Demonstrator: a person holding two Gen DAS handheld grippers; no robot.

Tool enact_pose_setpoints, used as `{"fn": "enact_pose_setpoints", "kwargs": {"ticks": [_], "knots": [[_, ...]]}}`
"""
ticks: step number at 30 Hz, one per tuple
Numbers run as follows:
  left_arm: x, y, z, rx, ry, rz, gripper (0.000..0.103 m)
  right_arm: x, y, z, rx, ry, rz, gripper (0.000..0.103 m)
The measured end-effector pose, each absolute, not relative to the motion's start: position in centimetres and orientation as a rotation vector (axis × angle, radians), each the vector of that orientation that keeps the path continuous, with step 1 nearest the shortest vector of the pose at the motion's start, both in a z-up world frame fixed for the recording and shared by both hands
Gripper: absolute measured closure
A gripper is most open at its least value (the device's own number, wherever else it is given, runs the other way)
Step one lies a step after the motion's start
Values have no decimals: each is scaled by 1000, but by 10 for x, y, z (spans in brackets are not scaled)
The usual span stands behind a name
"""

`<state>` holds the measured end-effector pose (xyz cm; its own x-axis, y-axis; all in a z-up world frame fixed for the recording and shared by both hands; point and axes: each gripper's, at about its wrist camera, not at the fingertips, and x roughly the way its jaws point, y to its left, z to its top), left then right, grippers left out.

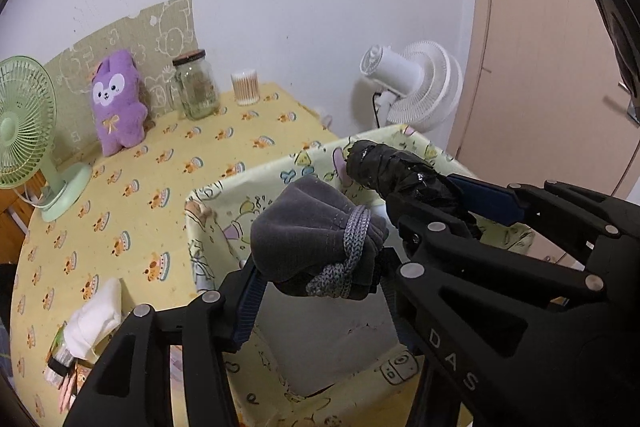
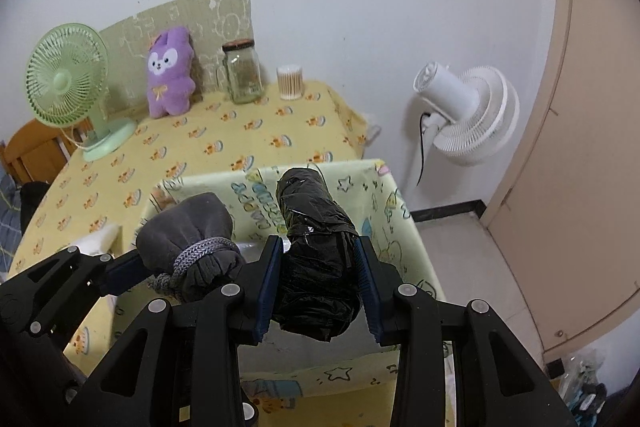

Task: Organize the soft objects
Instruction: 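Carry the grey pouch and black umbrella over the patterned box with both tools, then open both tools to drop the pouch and umbrella into the box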

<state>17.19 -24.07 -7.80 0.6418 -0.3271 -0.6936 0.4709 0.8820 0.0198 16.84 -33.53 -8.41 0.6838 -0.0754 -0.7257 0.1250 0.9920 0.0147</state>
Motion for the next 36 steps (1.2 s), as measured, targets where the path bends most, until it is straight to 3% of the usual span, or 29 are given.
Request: {"fn": "enact_pose_setpoints", "kwargs": {"ticks": [3,6,7,10,11,23,36], "knots": [[176,-245,-86,209,783,-467,30,171,-341,-96,108,840,-115,62],[172,-248,-86,237,756,-453,23,173,-346,-104,161,866,-95,60],[172,-248,-86,240,749,-442,19,172,-346,-104,152,855,-95,56],[173,-246,-86,232,749,-440,19,172,-343,-102,120,836,-109,25],[173,-246,-85,232,754,-445,19,171,-343,-101,129,833,-119,20],[167,-235,-74,220,782,-451,18,168,-337,-95,181,887,-106,18],[147,-204,-45,178,708,-414,17,153,-306,-60,131,814,-94,18]]}}
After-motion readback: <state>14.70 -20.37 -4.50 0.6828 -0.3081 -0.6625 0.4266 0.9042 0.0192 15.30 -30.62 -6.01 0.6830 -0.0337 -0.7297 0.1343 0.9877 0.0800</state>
